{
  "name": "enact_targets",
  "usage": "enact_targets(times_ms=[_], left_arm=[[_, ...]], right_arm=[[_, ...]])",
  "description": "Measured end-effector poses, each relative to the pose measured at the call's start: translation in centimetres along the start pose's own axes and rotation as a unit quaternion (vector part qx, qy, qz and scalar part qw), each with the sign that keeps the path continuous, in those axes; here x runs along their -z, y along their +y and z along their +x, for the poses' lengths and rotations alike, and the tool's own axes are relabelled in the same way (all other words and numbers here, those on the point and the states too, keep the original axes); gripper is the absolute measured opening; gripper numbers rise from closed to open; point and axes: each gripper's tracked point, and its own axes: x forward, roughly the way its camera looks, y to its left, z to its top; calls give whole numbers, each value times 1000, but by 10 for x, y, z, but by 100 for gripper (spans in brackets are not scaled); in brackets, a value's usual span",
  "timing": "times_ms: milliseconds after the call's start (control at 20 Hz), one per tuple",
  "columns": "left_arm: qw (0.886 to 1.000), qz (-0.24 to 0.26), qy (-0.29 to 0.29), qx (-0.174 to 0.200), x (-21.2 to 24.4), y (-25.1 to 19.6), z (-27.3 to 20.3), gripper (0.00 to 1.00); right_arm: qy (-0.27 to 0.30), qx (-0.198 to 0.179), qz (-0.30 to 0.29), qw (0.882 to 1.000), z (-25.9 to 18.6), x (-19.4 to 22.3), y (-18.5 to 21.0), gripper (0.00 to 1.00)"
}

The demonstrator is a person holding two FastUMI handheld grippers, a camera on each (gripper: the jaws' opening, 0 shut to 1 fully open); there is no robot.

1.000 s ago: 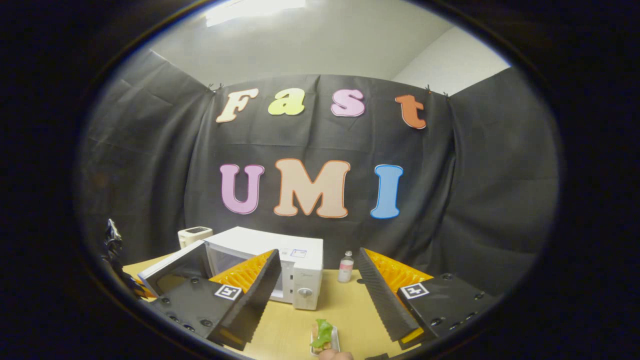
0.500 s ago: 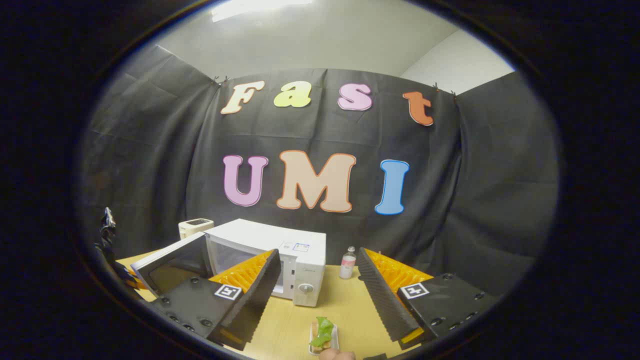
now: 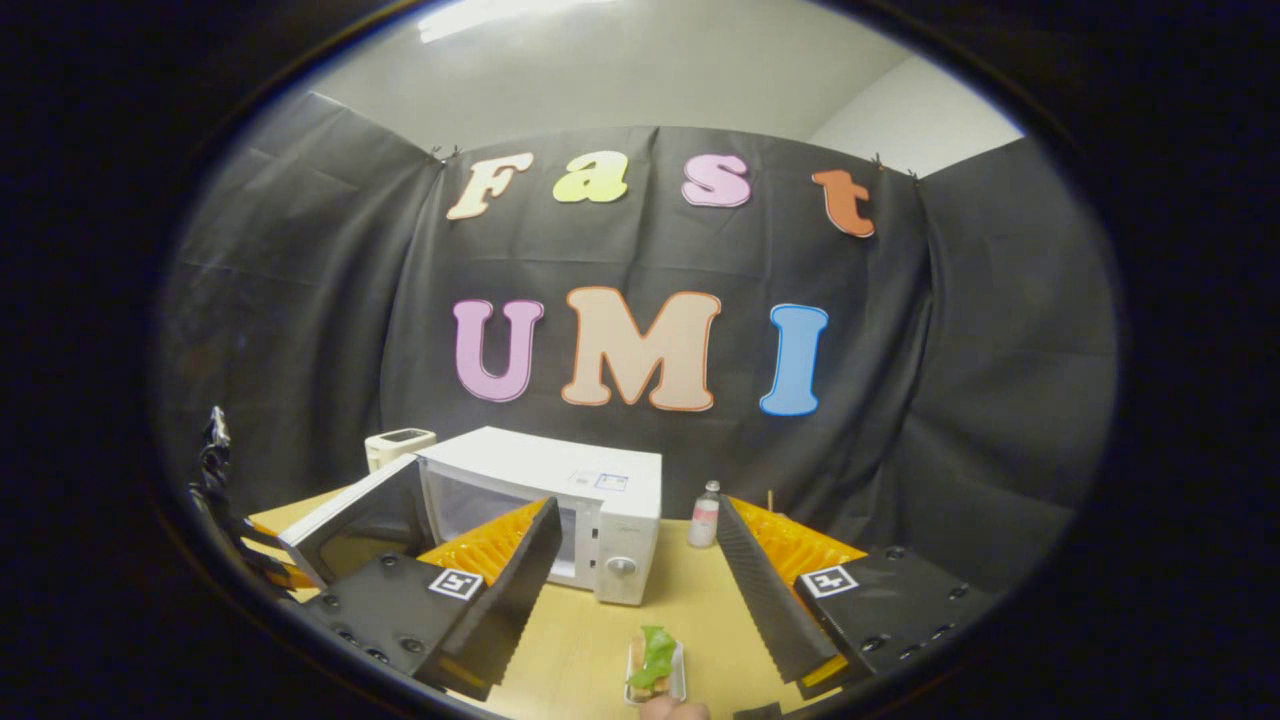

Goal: Open the microwave oven with the left hand, put the food in, and close the microwave oven.

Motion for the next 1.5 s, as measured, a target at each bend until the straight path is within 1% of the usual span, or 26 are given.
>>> enact_targets(times_ms=[50, 100, 150, 200, 250, 300, 400, 550, 600, 700, 750, 800, 850, 950, 1050, 1100, 1150, 1250, 1450, 1500], left_arm=[[1000, 6, 4, -4, 7, 1, 0, 100], [1000, 12, 1, -4, 4, 2, -2, 99], [1000, 13, -2, -6, 2, 3, -6, 100], [1000, 12, -3, -6, -2, 3, -9, 99], [1000, 7, -6, -6, -4, 2, -14, 99], [1000, 2, -9, -8, -8, 3, -19, 99], [1000, -7, -16, -10, -16, 3, -28, 99], [999, -1, -24, -24, -23, 7, -42, 99], [999, -2, -18, -28, -22, 8, -45, 98], [999, -8, -35, -34, -31, 9, -55, 99], [998, -12, -42, -37, -35, 10, -59, 100], [998, -15, -45, -41, -38, 11, -61, 98], [998, -16, -47, -46, -40, 13, -63, 100], [997, -16, -54, -52, -46, 17, -69, 99], [996, -31, -64, -62, -52, 22, -76, 98], [995, -40, -66, -69, -57, 24, -78, 98], [994, -48, -72, -74, -59, 25, -81, 98], [991, -61, -88, -80, -70, 25, -88, 98], [987, -72, -113, -93, -90, 33, -96, 98], [985, -82, -121, -94, -95, 34, -96, 98]], right_arm=[[1, 0, -2, 1000, 0, 3, -1, 97], [4, 0, -4, 1000, 0, 6, -1, 96], [8, 1, -4, 1000, 1, 11, -2, 96], [14, 1, -4, 1000, 1, 16, -2, 99], [20, 1, -5, 1000, 2, 23, -2, 96], [27, 0, -6, 1000, 3, 31, -2, 99], [47, -5, -2, 999, 4, 52, 0, 97], [90, 3, 1, 996, 6, 94, -6, 99], [104, 6, 9, 994, 5, 109, -8, 99], [132, 12, 14, 991, 5, 139, -10, 99], [146, 15, 9, 989, 5, 157, -11, 97], [163, 14, 2, 987, 4, 174, -12, 97], [174, 16, -6, 985, 3, 190, -12, 97], [192, 7, -13, 981, 6, 215, -12, 99], [214, 9, -18, 977, 6, 242, -19, 98], [223, 14, -18, 975, 6, 253, -22, 99], [234, 16, -17, 972, 6, 262, -25, 98], [258, 12, -11, 966, 5, 282, -24, 99], [288, 7, -5, 957, 1, 304, -21, 92], [294, 6, 0, 956, 1, 309, -20, 89]])
